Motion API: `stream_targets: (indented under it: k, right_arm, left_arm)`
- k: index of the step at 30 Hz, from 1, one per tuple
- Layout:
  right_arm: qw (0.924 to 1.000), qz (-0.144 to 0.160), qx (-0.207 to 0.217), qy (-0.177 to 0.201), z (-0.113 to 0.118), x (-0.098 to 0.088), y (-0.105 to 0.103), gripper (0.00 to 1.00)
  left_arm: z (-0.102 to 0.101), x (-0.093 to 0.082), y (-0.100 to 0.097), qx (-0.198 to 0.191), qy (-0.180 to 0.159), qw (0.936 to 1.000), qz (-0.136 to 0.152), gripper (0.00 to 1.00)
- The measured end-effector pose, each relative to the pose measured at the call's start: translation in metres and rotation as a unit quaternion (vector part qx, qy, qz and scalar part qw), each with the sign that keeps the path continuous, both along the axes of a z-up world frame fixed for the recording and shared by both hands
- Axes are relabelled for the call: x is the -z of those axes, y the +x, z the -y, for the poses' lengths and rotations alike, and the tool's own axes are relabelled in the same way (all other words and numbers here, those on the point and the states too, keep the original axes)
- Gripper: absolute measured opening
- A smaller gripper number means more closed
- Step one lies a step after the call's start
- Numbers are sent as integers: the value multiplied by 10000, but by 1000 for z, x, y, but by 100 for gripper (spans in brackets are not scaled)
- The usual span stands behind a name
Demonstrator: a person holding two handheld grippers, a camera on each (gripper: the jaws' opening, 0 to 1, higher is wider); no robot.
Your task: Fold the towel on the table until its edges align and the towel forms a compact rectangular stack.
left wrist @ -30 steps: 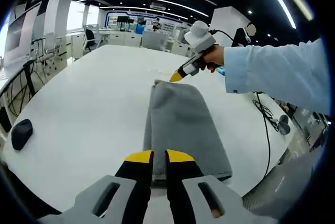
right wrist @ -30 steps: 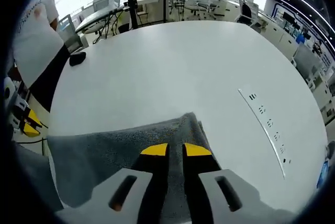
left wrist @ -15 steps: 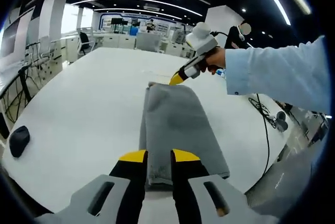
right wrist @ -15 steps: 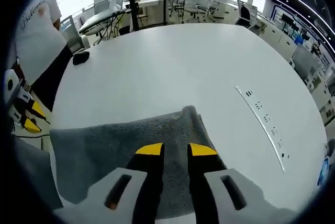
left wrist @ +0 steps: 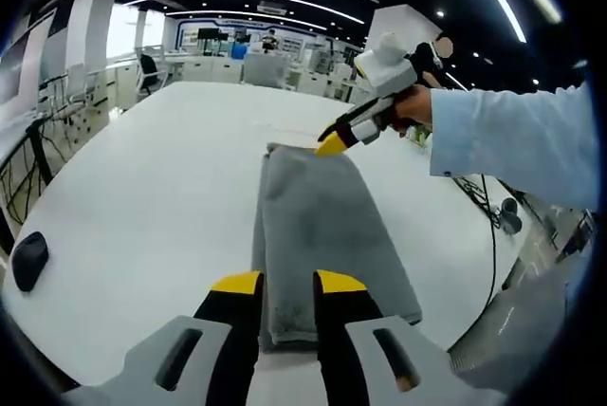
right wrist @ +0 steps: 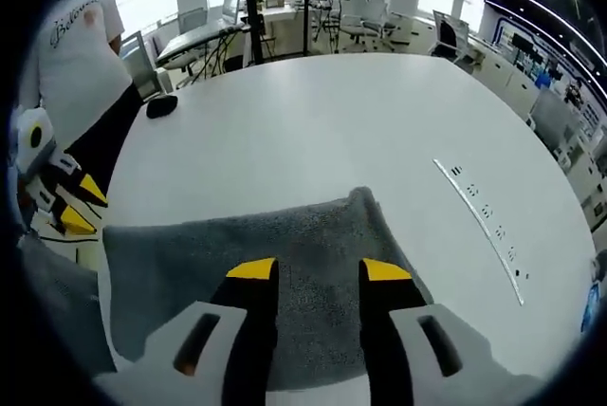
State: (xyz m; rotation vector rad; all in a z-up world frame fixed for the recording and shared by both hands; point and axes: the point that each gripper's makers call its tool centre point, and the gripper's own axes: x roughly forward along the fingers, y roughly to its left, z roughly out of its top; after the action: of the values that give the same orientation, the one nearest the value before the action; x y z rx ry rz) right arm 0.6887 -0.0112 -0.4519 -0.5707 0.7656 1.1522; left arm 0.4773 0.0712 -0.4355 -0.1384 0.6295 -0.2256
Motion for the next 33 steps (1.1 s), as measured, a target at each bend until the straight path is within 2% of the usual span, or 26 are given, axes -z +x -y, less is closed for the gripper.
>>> stream_targets:
  k: [4,8,13,22,27,33]
  right_arm:
    - [10000,33,35,45,6,-2,0,35]
    - [9998,35,107,147,12,-6,-10,36]
    - [9990,-111,266,353,18,-8,-21,40]
    - [9980,-185,438,426,33,-9,-40,40]
    - [9972,-195,557,452,39,-10,-39,39]
    - [9947,-252,814,571,47,-12,-49,36]
  left_arm:
    - [3,-2,4,74,-46,10000,-15,23]
    - [3,-3,8,143,-59,9999,-45,24]
    - [1,-3,12,220,-80,9996,-169,25]
    - [-3,-8,29,325,-29,9993,-174,26]
    - [-5,-8,38,415,2,9990,-183,27]
    - [-2,-5,52,693,-5,9970,-333,26]
